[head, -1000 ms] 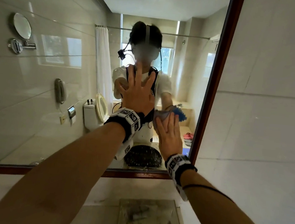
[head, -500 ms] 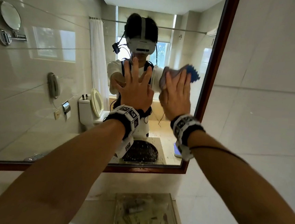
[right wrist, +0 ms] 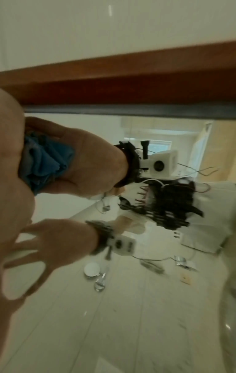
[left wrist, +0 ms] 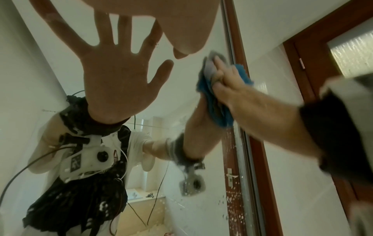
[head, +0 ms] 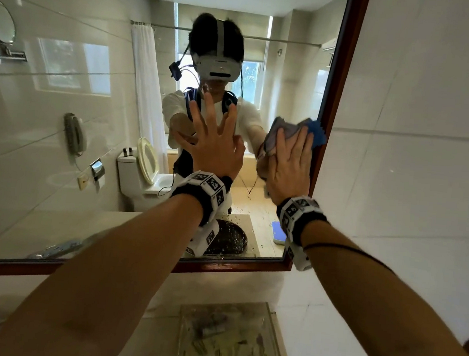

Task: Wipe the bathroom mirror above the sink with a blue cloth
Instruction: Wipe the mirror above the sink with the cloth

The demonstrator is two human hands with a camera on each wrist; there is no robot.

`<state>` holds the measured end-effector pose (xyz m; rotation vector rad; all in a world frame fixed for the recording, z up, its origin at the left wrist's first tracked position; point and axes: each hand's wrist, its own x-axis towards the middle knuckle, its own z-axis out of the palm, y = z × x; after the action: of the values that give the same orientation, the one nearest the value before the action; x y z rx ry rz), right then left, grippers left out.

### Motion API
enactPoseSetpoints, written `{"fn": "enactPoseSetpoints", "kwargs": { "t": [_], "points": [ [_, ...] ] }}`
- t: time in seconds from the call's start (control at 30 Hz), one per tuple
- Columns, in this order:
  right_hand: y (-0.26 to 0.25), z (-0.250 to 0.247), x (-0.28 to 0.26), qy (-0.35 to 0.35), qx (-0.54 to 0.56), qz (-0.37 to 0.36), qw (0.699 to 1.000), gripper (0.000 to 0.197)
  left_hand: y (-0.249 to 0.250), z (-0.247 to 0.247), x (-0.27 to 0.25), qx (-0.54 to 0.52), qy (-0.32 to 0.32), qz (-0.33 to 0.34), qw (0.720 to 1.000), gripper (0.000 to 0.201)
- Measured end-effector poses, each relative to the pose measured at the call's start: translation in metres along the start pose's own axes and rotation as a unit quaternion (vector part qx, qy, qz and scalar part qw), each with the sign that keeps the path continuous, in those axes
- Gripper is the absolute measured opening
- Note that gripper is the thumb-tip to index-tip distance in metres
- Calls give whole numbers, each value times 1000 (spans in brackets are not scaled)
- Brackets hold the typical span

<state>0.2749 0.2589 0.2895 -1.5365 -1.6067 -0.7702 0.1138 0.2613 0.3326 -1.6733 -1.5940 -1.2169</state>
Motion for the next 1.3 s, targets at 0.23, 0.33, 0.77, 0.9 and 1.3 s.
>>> {"fn": "enactPoseSetpoints", "kwargs": {
  "t": [0.23, 0.33, 0.77, 0.9, 1.3],
  "points": [
    [5, 40, -95, -97, -14, 35, 995, 58, -3, 4, -2, -3, -4, 12, 1000, 66],
    [2, 46, -112, -109, -5, 52, 993, 58, -4, 4, -2, -5, -2, 11, 1000, 67],
    [-10, -27, 42, -22, 16, 4, 1000, 59, -3, 3, -2, -1, -9, 9, 1000, 67],
    [-14, -39, 75, 4, -6, 5, 1000, 58, -4, 3, -2, 5, -16, 9, 1000, 68],
    [-20, 22, -46, -59, 16, 13, 998, 64, -8, 3, -3, 9, -20, 21, 1000, 76]
  ]
}}
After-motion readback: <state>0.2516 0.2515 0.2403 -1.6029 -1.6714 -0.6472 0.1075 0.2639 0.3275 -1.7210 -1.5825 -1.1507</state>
